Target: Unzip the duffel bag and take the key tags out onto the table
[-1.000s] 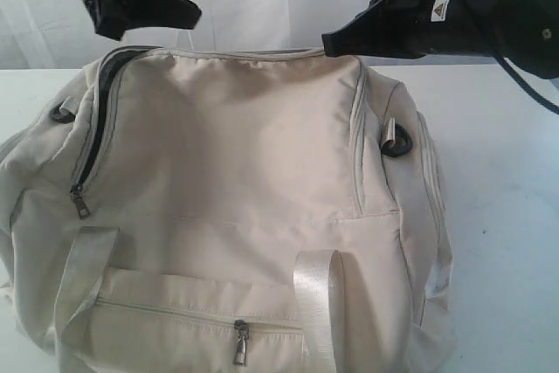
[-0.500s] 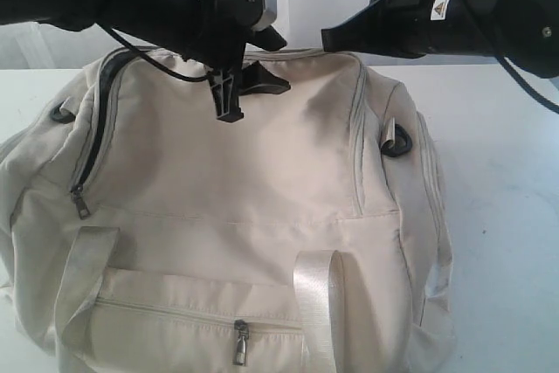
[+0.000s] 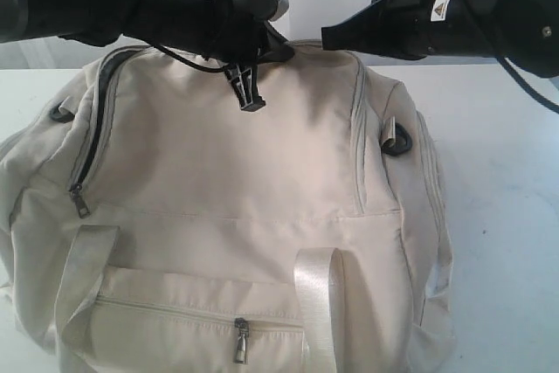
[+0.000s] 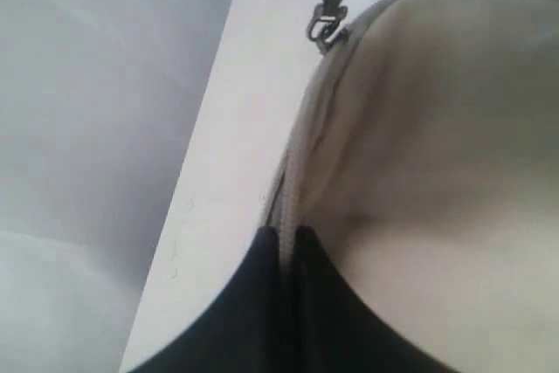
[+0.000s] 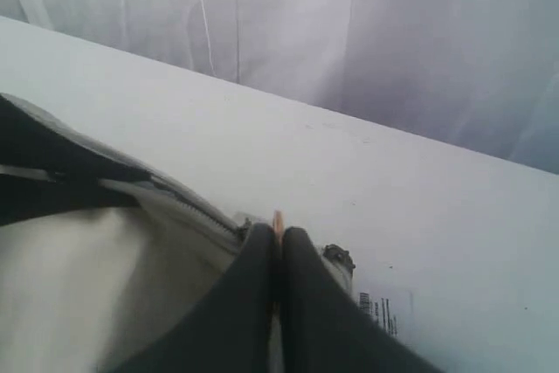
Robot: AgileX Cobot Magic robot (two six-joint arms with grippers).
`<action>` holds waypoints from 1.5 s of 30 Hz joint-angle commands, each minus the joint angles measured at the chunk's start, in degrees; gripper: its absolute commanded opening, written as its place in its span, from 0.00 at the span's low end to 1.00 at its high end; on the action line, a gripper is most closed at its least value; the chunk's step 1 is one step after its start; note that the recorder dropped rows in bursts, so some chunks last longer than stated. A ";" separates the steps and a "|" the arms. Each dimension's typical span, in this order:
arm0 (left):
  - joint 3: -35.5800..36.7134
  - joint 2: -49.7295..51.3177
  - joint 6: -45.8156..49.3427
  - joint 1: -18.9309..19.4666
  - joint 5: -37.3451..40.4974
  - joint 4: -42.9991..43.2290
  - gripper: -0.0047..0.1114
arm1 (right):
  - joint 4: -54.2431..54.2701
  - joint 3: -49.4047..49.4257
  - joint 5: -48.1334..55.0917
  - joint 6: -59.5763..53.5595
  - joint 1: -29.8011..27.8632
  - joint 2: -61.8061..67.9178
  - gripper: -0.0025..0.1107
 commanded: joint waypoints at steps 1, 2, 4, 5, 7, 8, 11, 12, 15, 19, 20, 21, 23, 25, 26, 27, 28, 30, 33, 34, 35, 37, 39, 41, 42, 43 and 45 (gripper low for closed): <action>-0.54 0.12 -0.42 -0.12 -2.14 -3.08 0.04 | -0.82 0.16 2.77 -0.80 -0.58 -0.13 0.02; -0.54 0.12 -0.42 -0.12 -2.14 -3.08 0.04 | -1.10 0.16 3.30 -0.80 -0.70 -0.13 0.02; -0.54 0.12 -0.42 -0.12 -3.18 -3.49 0.04 | -2.81 0.16 4.77 -0.80 -1.10 -0.13 0.02; -0.54 0.12 -0.42 -0.12 -3.54 -3.49 0.04 | -3.66 0.16 5.42 -0.67 -1.59 -0.13 0.02; -0.54 0.12 -0.83 -0.12 -4.44 -3.49 0.04 | -4.11 0.16 6.63 -0.67 -2.74 -0.13 0.02; -0.54 0.12 -1.46 -0.12 -4.74 -3.49 0.04 | -4.11 0.16 7.13 -0.67 -3.50 -0.13 0.02; -0.54 0.12 -1.98 -0.12 -5.45 -3.49 0.04 | -4.11 0.16 7.90 -0.58 -5.28 -0.48 0.02; -0.54 0.12 -1.98 -0.12 -5.73 -3.49 0.04 | -4.11 0.16 8.34 -0.58 -5.70 -0.57 0.02; -0.54 0.12 -2.28 -0.12 -6.91 -3.71 0.04 | -4.11 0.16 10.24 -0.58 -6.10 -0.89 0.02; -0.54 0.12 -5.28 -0.12 -8.82 -3.71 0.04 | -4.11 0.16 12.72 -0.69 -6.21 -1.51 0.02; -0.54 0.12 -5.86 -0.12 -9.35 -3.71 0.04 | -4.11 0.16 12.99 -0.81 -6.21 -1.56 0.02; -0.54 0.12 -6.56 -0.12 -9.61 -3.71 0.04 | -4.11 0.16 13.42 -0.81 -6.21 -1.83 0.02; -0.54 0.12 -7.48 -0.12 -10.91 -3.71 0.04 | -4.11 0.16 14.52 -1.97 -6.21 -2.35 0.02; -0.54 0.12 -8.63 -0.12 -12.41 -3.71 0.04 | -4.00 0.16 16.53 -2.73 -6.21 -3.28 0.02; -0.54 0.12 -9.24 -0.12 -13.31 -3.71 0.04 | -4.00 0.16 17.72 -3.23 -6.21 -3.77 0.02; -0.54 0.12 -9.45 -0.12 -13.91 -3.71 0.04 | -4.00 0.16 18.47 -3.22 -6.21 -4.32 0.02; -0.54 0.12 -9.45 -0.12 -14.29 -3.71 0.04 | -4.00 0.16 19.38 -3.22 -6.21 -4.85 0.02; -0.54 0.12 -9.45 -0.12 -14.41 -3.71 0.04 | -4.00 0.16 21.23 -3.49 -6.21 -5.84 0.02; -0.54 0.12 -9.48 -0.12 -14.52 -3.71 0.04 | -2.93 0.16 25.24 -5.15 -6.21 -7.31 0.02; -0.54 0.12 -9.58 -0.12 -14.99 -3.71 0.04 | -1.58 0.16 27.13 -6.90 -6.21 -7.85 0.02; -0.54 0.12 -9.95 -0.12 -14.99 -3.84 0.04 | 0.32 0.16 28.95 -8.73 -6.21 -8.24 0.02; -0.54 0.12 -11.84 -0.12 -16.11 -3.83 0.04 | 5.62 0.16 31.62 -13.10 -6.21 -8.96 0.02; -0.54 0.12 -12.72 -0.12 -16.70 -3.83 0.04 | 11.24 0.16 33.74 -19.06 -6.21 -9.77 0.02; -0.54 0.12 -12.80 -0.12 -16.83 -3.83 0.04 | 16.91 0.16 35.74 -23.29 -6.21 -10.29 0.02; -0.54 0.12 -12.97 -0.12 -16.83 -3.83 0.04 | 18.27 0.16 36.74 -24.39 -6.21 -10.59 0.02; -0.54 0.12 -13.44 -0.12 -16.83 -3.83 0.04 | 19.04 0.16 37.97 -25.61 -6.21 -10.61 0.02; -0.54 0.12 -14.16 -0.12 -16.96 -3.83 0.04 | 18.65 0.16 39.75 -26.29 -6.21 -10.82 0.02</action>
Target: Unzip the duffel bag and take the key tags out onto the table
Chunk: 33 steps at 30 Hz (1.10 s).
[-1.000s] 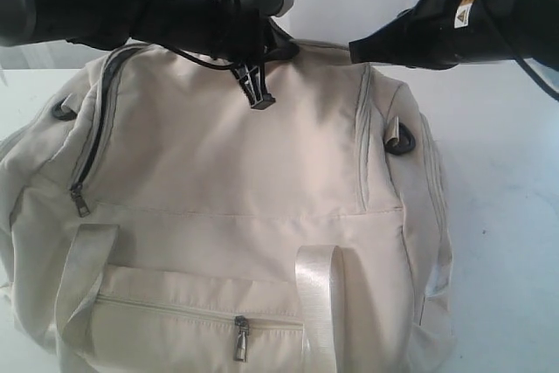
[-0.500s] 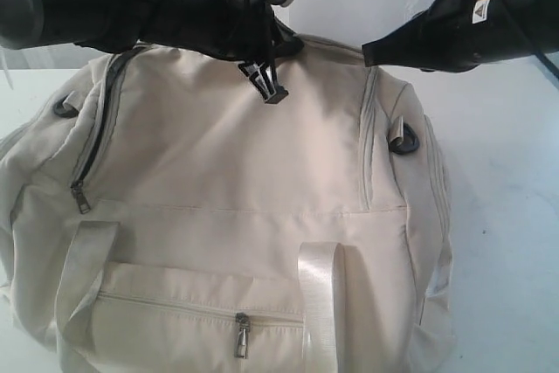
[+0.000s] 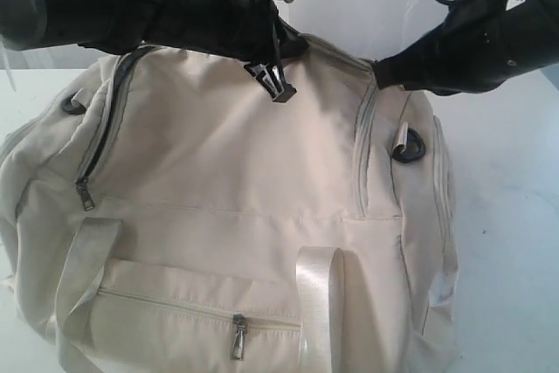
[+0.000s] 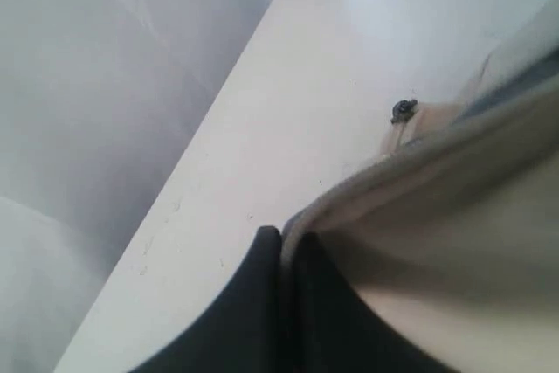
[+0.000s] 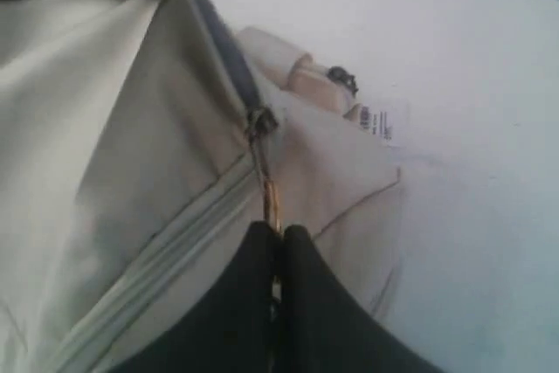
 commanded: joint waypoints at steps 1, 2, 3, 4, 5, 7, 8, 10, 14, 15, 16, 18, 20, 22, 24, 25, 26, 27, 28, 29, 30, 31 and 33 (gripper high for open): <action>-0.54 -0.47 -2.71 1.98 -11.10 -1.09 0.04 | -1.45 0.16 9.90 -3.94 -1.19 -1.74 0.02; -0.54 -0.47 -3.33 1.98 -11.51 -1.09 0.04 | -2.64 0.16 9.90 -3.63 -1.19 -1.74 0.02; -0.54 -0.47 -4.03 1.98 -11.99 -1.09 0.04 | -3.61 0.16 9.50 -3.23 -1.19 -1.74 0.02; -0.54 -0.47 -5.17 1.98 -12.64 -1.09 0.04 | -4.59 0.16 9.28 -2.60 -1.19 -1.74 0.02; -0.54 -0.47 -5.59 1.98 -13.26 -1.09 0.04 | -5.44 0.16 9.14 -2.21 -1.19 -1.74 0.02; -0.54 -0.47 -6.54 1.98 -13.92 -1.09 0.04 | -6.53 0.16 9.49 -1.93 -1.19 -1.74 0.02; -0.54 -0.47 -6.54 1.98 -13.92 -1.09 0.04 | -6.53 0.16 9.49 -1.93 -1.19 -1.74 0.02; -0.54 -0.61 -6.42 1.98 -12.07 -0.90 0.04 | -6.51 0.16 8.14 -1.93 -1.19 -1.74 0.02; -0.54 -0.61 -6.42 1.98 -9.19 -0.75 0.04 | -6.39 0.16 0.70 -1.93 -1.19 -1.74 0.02; -0.54 -0.61 -6.42 1.98 -8.12 -0.75 0.04 | -6.30 0.16 -2.07 -1.93 -1.19 -1.74 0.02; -0.54 -0.61 -6.42 1.98 -6.99 -0.75 0.04 | -6.30 0.16 -4.83 -2.36 -1.19 -1.74 0.02; -0.54 -0.61 -6.42 1.98 -4.91 -0.10 0.04 | -6.30 0.16 -9.19 -4.91 -1.19 -1.34 0.03; -0.54 -0.61 -6.33 1.98 -3.07 0.88 0.04 | -6.30 0.16 -12.02 -6.51 -1.19 -0.45 0.10; -0.54 -0.61 -6.33 1.98 -1.95 1.29 0.04 | -6.30 0.16 -13.75 -6.76 -1.19 0.58 0.22; -0.54 -0.61 -6.33 1.98 -1.35 1.29 0.04 | -6.30 0.16 -15.74 -6.91 -1.19 2.28 0.39; -0.54 -0.68 -6.33 1.98 -0.93 1.29 0.04 | -6.30 0.16 -16.72 -6.91 -1.19 3.28 0.46; -0.54 -0.68 -6.33 1.98 -0.37 1.29 0.04 | -6.30 0.16 -18.26 -6.91 -0.83 4.33 0.55; -0.54 -0.68 -6.29 1.98 0.00 1.29 0.04 | -6.30 0.16 -19.37 -6.91 -0.50 5.34 0.60; -0.54 -0.68 -6.29 1.98 0.70 1.29 0.04 | -6.30 0.16 -21.04 -6.91 -0.07 6.08 0.62; -0.54 -0.68 -6.18 1.98 1.49 1.29 0.04 | -6.30 0.16 -22.63 -7.24 0.69 7.11 0.62; -0.54 -0.73 -6.18 1.98 2.24 1.29 0.04 | -6.30 0.16 -24.30 -8.15 1.29 7.72 0.60; -0.54 -0.73 -6.03 1.98 2.87 1.40 0.04 | -6.30 0.16 -25.59 -9.45 2.13 8.26 0.59; -0.54 -0.73 -6.03 1.98 3.76 2.13 0.04 | -6.30 0.16 -27.65 -13.61 3.87 9.40 0.55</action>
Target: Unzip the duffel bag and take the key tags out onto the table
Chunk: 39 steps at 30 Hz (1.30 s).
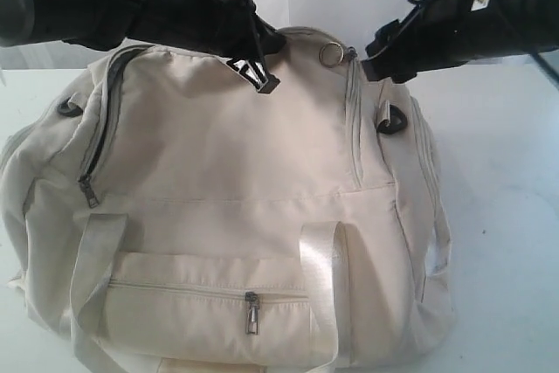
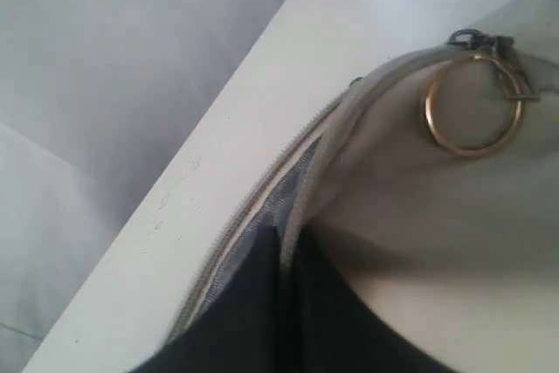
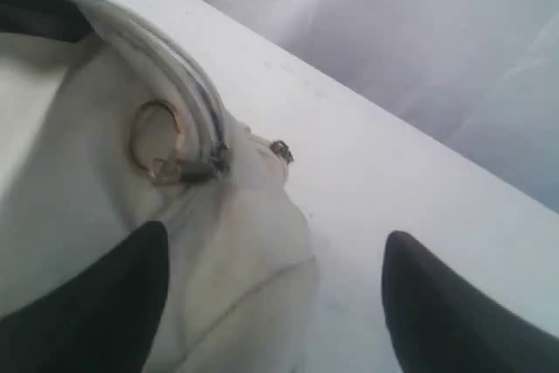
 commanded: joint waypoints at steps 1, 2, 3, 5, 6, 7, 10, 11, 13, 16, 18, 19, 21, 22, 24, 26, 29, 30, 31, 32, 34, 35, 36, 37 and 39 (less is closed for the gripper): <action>-0.47 -1.09 -0.33 0.07 3.58 0.34 0.04 | -0.11 0.02 -5.16 -7.54 3.44 2.07 0.53; -0.47 -1.09 -0.33 0.07 3.93 0.34 0.04 | -0.11 0.02 -5.16 -8.90 3.91 2.62 0.53; -0.47 -1.09 -0.33 0.07 4.02 0.34 0.04 | -0.11 0.02 -5.16 -9.24 4.21 3.11 0.53; -0.47 -1.09 -0.33 0.07 4.32 0.34 0.04 | -0.11 0.02 -5.30 -9.62 4.49 3.97 0.53; -0.47 -1.09 -0.33 0.07 4.32 0.34 0.04 | -0.11 0.02 -5.41 -10.11 4.49 4.52 0.53; -0.47 -1.09 -0.33 0.07 4.32 0.34 0.04 | -0.11 0.02 -5.54 -10.74 4.49 4.96 0.53; -0.47 -1.09 -0.33 0.07 4.32 0.34 0.04 | -0.11 0.02 -5.96 -11.95 4.49 5.71 0.53; -0.47 -1.09 -0.33 0.07 4.32 0.34 0.04 | -0.11 0.02 -6.39 -12.23 4.62 5.84 0.53; -0.47 -1.09 -0.33 0.07 4.32 0.34 0.04 | -0.11 0.02 -7.32 -13.02 4.88 5.98 0.53; -0.47 -1.09 -0.33 0.07 4.32 0.34 0.04 | -0.33 0.02 -10.80 -13.41 5.64 6.12 0.53; -0.47 -1.09 -0.33 0.07 4.32 0.34 0.04 | -0.34 0.02 -12.77 -13.41 5.88 6.42 0.53; -0.47 -1.09 -0.33 0.07 4.32 0.34 0.04 | -0.34 -0.05 -13.03 -13.41 5.88 6.69 0.53; -0.47 -1.09 -0.33 0.07 4.32 0.34 0.04 | -0.34 -0.05 -12.89 -13.41 5.88 7.29 0.53; -0.47 -1.09 -0.33 0.07 4.32 0.34 0.04 | -0.34 -0.05 -12.88 -13.41 5.88 7.60 0.53; -0.47 -1.09 -0.33 0.07 4.32 0.34 0.04 | -0.34 -0.05 -13.58 -13.74 5.88 8.24 0.53; -0.47 -1.09 -0.33 0.07 4.32 0.34 0.04 | -0.34 -0.05 -15.82 -13.74 5.88 8.86 0.53; -0.47 -1.09 -0.33 0.07 4.32 0.34 0.04 | -0.34 -0.21 -17.46 -13.74 5.53 9.97 0.52; -0.47 -1.09 -0.33 0.07 4.32 0.34 0.04 | -0.34 -0.60 -16.46 -13.74 5.45 10.27 0.51; -0.47 -1.09 -0.33 0.07 4.32 0.34 0.04 | -0.34 -0.72 -15.53 -13.74 5.31 10.54 0.50; -0.47 -1.09 -0.33 0.07 4.32 0.34 0.04 | -0.34 -0.85 -14.98 -13.74 5.16 10.55 0.48; -0.47 -1.09 -0.33 0.07 4.32 0.34 0.04 | -0.34 -0.85 -14.88 -13.74 5.03 10.55 0.43; -0.47 -1.09 -0.33 0.07 4.32 0.34 0.04 | -0.34 -0.85 -14.88 -13.74 4.76 10.55 0.40; -0.47 -1.09 -0.33 0.07 4.32 0.34 0.04 | -0.12 -0.85 -14.88 -13.74 4.39 10.43 0.37; -0.47 -1.19 -0.33 0.07 4.29 0.34 0.04 | -0.14 -0.85 -14.73 -13.74 4.20 10.44 0.34; -0.47 -1.30 -0.33 0.07 4.29 0.34 0.04 | -0.14 -0.85 -13.97 -13.64 3.54 9.94 0.27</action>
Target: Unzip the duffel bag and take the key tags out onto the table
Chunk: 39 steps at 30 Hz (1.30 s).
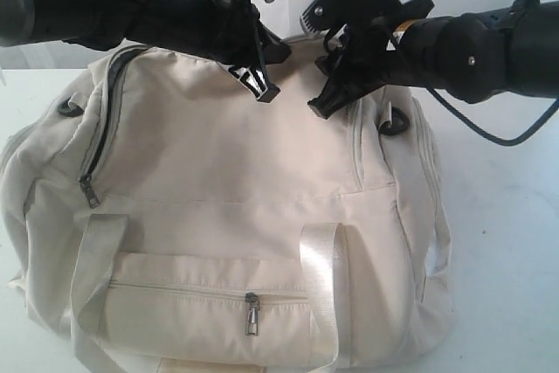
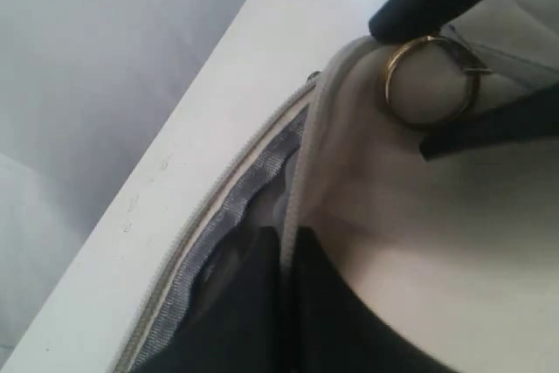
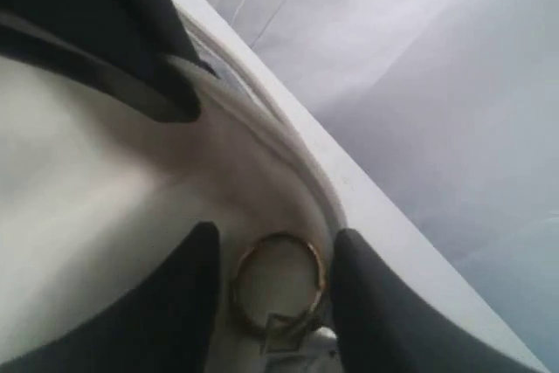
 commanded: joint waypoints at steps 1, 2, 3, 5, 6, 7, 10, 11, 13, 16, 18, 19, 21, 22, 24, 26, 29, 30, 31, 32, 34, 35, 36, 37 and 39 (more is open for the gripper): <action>-0.47 -1.45 -0.33 0.07 0.90 -0.68 0.04 | 0.08 -0.29 1.31 -0.14 -1.72 -0.85 0.24; -0.47 -1.69 -0.33 0.07 0.78 -0.68 0.04 | 0.08 -0.29 1.31 -0.13 -1.97 -1.13 0.21; -0.47 -1.82 -0.33 0.07 0.67 -0.68 0.04 | 0.08 -0.29 1.31 -0.04 -2.26 -1.66 0.18; -0.47 -2.06 -0.33 0.07 0.70 -0.68 0.04 | 0.08 -0.29 1.67 -0.04 -2.81 -2.53 0.12; -0.47 -2.06 -0.33 0.07 0.70 -0.68 0.04 | 0.08 -0.29 1.78 -0.04 -2.81 -2.87 0.09; -0.47 -2.06 -0.33 0.07 0.70 -0.68 0.04 | 0.08 -0.29 2.14 -0.04 -3.01 -3.27 0.06; -0.47 -2.05 -0.33 0.07 0.41 -0.68 0.04 | 0.08 -0.29 4.03 -0.04 -3.13 -3.51 0.02; -0.47 -2.05 -0.33 0.07 0.41 -0.68 0.04 | 0.08 -0.29 4.42 -0.04 -3.13 -3.51 0.02; -0.47 -2.05 -0.33 0.07 0.24 -0.68 0.04 | 0.08 -0.29 5.35 -0.04 -3.27 -3.51 0.02; -0.47 -2.05 -0.33 0.07 0.24 -0.68 0.04 | 0.08 -0.29 6.32 -0.04 -3.27 -3.88 0.02; -0.47 -2.05 -0.33 0.07 0.24 -0.68 0.04 | 0.08 -0.29 8.10 -0.04 -3.27 -4.57 0.02; -0.47 -2.05 -0.33 0.07 0.24 -0.68 0.04 | 0.08 -0.29 9.35 -0.04 -3.27 -4.88 0.02; -0.47 -2.05 -0.33 0.07 -0.09 -0.68 0.04 | -0.05 -0.29 12.35 -0.34 -3.27 -5.65 0.02; -0.47 -2.05 -0.33 0.07 -0.82 -0.68 0.04 | -0.05 -0.29 13.68 -0.52 -3.27 -5.95 0.02; -0.47 -2.05 -0.43 0.07 -2.22 -0.68 0.04 | -0.30 -0.29 16.49 -0.67 -3.27 -6.56 0.02; -0.47 -2.05 -0.68 0.07 -3.02 -0.68 0.04 | -0.42 -0.29 19.38 -1.80 -3.27 -7.36 0.02; -0.47 -2.05 -0.68 0.07 -3.39 -0.94 0.04 | -0.42 -0.29 24.30 -3.36 -3.27 -9.67 0.02; -0.47 -2.05 -0.78 0.07 -3.72 -1.37 0.04 | -0.42 -0.29 25.09 -3.52 -3.27 -10.23 0.02; -0.47 -2.05 -0.94 0.07 -4.32 -1.99 0.04 | -0.42 -0.29 26.82 -3.64 -3.27 -11.07 0.02; -0.47 -2.05 -0.94 0.07 -4.46 -2.40 0.04 | -0.42 -0.29 28.03 -3.64 -3.27 -11.51 0.02; -0.47 -2.05 -0.94 0.07 -4.36 -2.54 0.04 | -0.31 -0.29 31.95 -3.72 -3.27 -12.37 0.02; -0.47 -2.05 -0.94 0.07 -4.36 -2.54 0.04 | -0.01 -0.29 33.65 -4.84 -3.27 -12.49 0.02; -0.47 -2.05 -0.94 0.07 -4.46 -2.54 0.04 | 0.86 -0.29 35.55 -5.99 -3.27 -12.58 0.02; -0.47 -2.05 -0.94 0.07 -4.46 -2.54 0.04 | 1.92 -0.29 36.86 -6.49 -3.27 -12.58 0.02; -0.47 -2.05 -0.94 0.07 -4.46 -2.54 0.04 | 4.86 -0.29 39.54 -8.90 -3.27 -12.63 0.02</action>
